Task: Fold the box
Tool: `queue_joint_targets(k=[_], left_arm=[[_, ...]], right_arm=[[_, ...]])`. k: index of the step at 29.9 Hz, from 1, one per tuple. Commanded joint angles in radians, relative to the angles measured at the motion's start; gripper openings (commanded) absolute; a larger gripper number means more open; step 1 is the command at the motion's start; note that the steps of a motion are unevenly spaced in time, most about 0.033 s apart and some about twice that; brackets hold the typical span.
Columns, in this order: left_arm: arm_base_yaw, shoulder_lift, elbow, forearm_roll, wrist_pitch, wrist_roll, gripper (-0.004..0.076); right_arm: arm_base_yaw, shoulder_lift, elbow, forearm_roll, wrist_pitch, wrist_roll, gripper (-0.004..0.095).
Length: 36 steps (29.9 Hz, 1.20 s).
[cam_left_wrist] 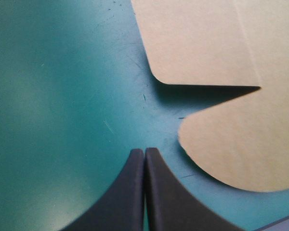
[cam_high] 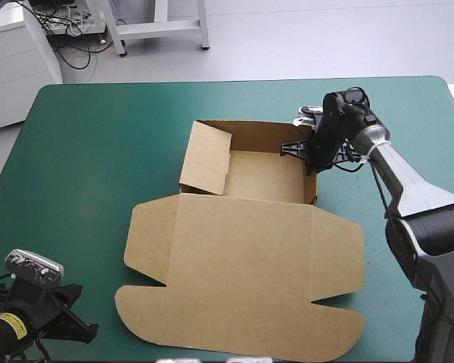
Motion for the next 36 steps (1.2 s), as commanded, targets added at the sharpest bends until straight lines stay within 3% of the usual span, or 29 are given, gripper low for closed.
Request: queue_joint_targets(k=[1,12,26,36], left_arm=[[-0.001,0.01,-0.022,0.015,-0.047,0.0,-0.0032],[-0.001,0.01,-0.022,0.047,-0.049,0.0,-0.0032],[-0.001,0.01,-0.022,0.039,-0.049,0.0,-0.0032],[-0.001,0.01,-0.022,0.073,-0.06,0.0,-0.0032]], right_arm=[[-0.006,-0.069,-0.057,-0.003,0.019,-0.017,-0.0018],[-0.113,-0.228,-0.295,-0.012,0.019,-0.054,-0.0018],[-0.581,-0.306,-0.32,-0.01,0.017,-0.218,-0.0018],[-0.756,-0.172,-0.32,-0.014,-0.004,-0.281,-0.0018]])
